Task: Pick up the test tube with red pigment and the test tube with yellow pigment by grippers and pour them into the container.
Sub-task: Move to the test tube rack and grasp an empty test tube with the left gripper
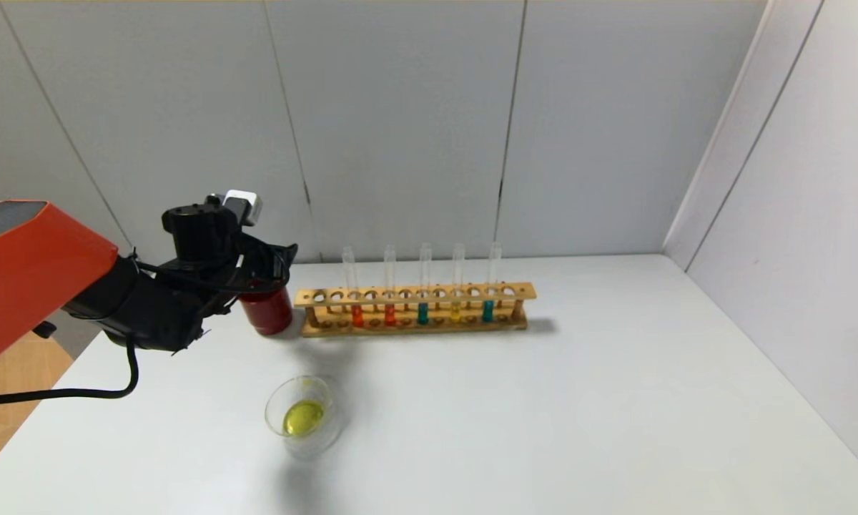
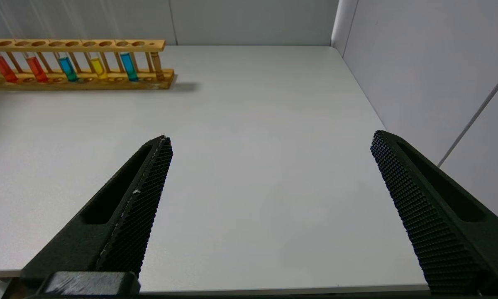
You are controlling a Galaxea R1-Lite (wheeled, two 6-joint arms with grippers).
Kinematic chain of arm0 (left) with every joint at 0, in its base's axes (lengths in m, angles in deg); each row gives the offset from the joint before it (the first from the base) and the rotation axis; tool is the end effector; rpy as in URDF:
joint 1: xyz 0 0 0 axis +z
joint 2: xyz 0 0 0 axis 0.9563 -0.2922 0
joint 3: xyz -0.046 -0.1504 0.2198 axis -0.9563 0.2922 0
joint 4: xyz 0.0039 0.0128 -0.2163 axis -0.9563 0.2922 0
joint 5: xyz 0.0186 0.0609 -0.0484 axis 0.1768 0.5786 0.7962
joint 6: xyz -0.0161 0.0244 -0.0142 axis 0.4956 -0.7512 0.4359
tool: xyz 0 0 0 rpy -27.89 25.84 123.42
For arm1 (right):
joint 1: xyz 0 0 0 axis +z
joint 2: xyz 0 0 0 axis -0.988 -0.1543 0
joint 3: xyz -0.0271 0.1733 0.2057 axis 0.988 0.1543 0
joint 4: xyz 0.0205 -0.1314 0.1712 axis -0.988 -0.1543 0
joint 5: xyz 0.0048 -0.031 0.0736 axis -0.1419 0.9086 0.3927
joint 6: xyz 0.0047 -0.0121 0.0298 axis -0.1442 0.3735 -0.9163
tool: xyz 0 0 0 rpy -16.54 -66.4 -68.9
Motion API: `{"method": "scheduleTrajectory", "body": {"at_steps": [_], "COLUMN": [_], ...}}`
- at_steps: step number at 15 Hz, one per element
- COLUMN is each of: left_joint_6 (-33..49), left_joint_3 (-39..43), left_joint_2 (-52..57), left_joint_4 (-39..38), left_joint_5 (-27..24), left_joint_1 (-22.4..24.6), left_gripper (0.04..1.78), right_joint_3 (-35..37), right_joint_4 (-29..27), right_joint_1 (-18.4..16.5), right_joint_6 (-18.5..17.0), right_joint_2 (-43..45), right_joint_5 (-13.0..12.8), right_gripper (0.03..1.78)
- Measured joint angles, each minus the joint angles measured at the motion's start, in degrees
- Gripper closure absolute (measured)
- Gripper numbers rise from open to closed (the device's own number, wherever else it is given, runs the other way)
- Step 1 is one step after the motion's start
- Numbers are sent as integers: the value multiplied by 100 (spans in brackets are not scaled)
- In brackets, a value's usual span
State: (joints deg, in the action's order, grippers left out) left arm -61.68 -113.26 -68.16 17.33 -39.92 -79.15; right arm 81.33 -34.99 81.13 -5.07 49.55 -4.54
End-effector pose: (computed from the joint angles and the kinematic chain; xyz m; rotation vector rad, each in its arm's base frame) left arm 0.4169 -0.0425 0.0660 0.1190 0.1623 -0.0460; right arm 0.0454 0.0001 0.0758 -0.0042 -0.0019 0.0057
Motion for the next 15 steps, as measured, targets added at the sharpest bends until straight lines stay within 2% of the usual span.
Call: {"method": "scheduleTrajectory", "body": {"at_steps": [2, 4, 9, 11, 13, 15], "left_joint_6": [-20, -28, 16, 311, 781, 1033], "left_joint_3": [0, -28, -232, -240, -74, 177], "left_joint_2": [111, 358, 1440, 1880, 2200, 2410], "left_joint_4": [141, 588, 2487, 3220, 3536, 3529], "left_joint_5": [2, 0, -38, -40, -35, -22], "left_joint_1": [0, 0, -24, -107, -313, -556], "left_gripper": [20, 9, 7, 7, 7, 7], "right_joint_3": [0, 0, 0, 0, 0, 0], "right_joint_4": [-2, 0, -2, 0, 0, -2], "right_joint_1": [0, 0, 0, 0, 0, 0], "right_joint_6": [-2, 0, -2, 0, 0, 0], "right_joint_2": [0, 0, 0, 0, 0, 0], "right_joint_5": [0, -2, 0, 0, -2, -2], "right_gripper": [6, 6, 6, 6, 6, 6]}}
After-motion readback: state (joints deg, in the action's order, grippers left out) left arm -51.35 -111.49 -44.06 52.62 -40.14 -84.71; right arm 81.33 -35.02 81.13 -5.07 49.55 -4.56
